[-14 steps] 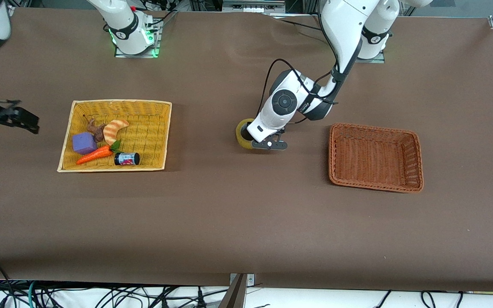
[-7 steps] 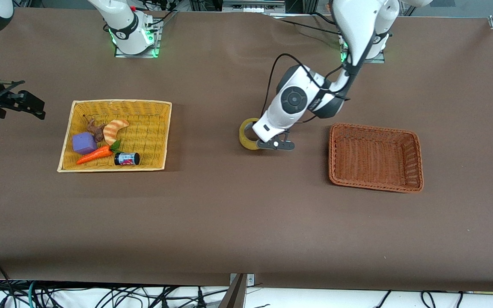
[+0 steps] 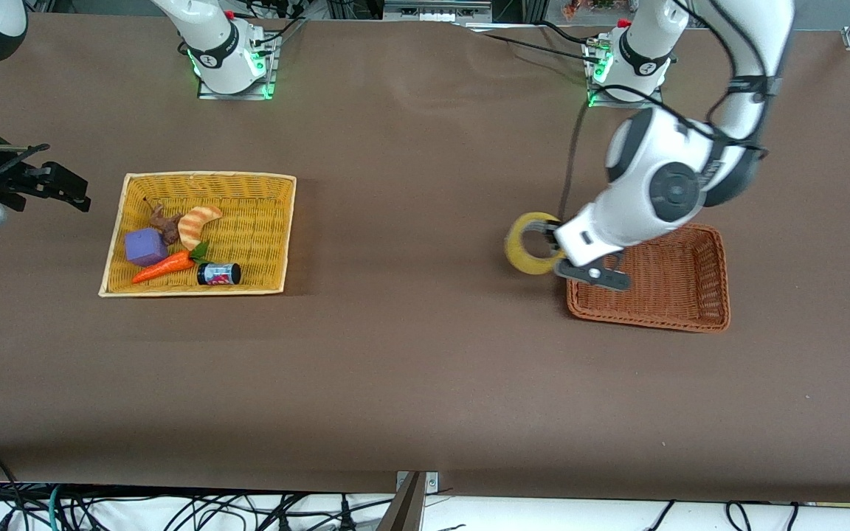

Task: Transfer tape with both arms
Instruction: 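Lower the tape into the brown basket and open the left gripper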

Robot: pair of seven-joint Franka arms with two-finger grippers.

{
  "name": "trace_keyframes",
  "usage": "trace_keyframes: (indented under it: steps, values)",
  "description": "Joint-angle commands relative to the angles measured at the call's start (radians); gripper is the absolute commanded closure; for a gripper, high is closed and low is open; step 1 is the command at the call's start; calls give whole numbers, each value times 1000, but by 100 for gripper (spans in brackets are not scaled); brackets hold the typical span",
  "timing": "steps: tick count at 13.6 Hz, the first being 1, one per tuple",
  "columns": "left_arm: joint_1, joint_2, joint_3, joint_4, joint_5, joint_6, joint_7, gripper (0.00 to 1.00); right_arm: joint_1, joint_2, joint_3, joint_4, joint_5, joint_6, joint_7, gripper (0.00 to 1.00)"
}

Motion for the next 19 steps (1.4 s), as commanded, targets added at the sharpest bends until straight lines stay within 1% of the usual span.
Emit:
trace_keyframes:
  steps: [1, 3, 4, 6, 7, 8, 10, 11, 12, 13, 15, 17, 19]
  values:
    - [23, -27, 61, -69, 64, 6, 172, 100, -19, 13, 12, 22, 16, -5, -7, 0]
    - [31, -10, 106, -108, 119, 43, 211, 100, -19, 14, 12, 22, 16, -2, -4, 0]
    - [45, 2, 109, -132, 136, 75, 219, 100, -18, 14, 14, 22, 18, -2, -3, 0]
    - [61, 47, 111, -190, 141, 202, 239, 100, -16, 14, 15, 22, 16, 0, -2, 0]
    - [71, 73, 111, -204, 141, 271, 251, 100, -16, 14, 15, 22, 16, -2, -2, 0]
    - [71, 97, 118, -203, 141, 302, 262, 100, -16, 14, 15, 22, 16, 0, -2, 0]
    - [69, 108, 121, -203, 140, 316, 265, 100, -16, 14, 15, 22, 18, 0, -2, 0]
    - [69, 104, 121, -203, 141, 315, 265, 72, -16, 14, 14, 22, 18, 0, -3, 0]
    - [69, 98, 121, -203, 141, 315, 263, 3, -18, 16, 15, 22, 18, 0, -3, 0]
    - [69, 81, 121, -203, 139, 310, 265, 0, -16, 14, 15, 22, 18, 0, -3, 0]
    - [69, 21, 121, -208, 141, 296, 266, 0, -16, 14, 15, 22, 18, 0, -3, 0]
    - [68, -92, 121, -211, 141, 260, 259, 0, -16, 16, 14, 22, 18, 0, -3, 0]
    - [60, -238, 115, -203, 141, 157, 250, 0, -18, 14, 14, 22, 18, 0, -5, 0]
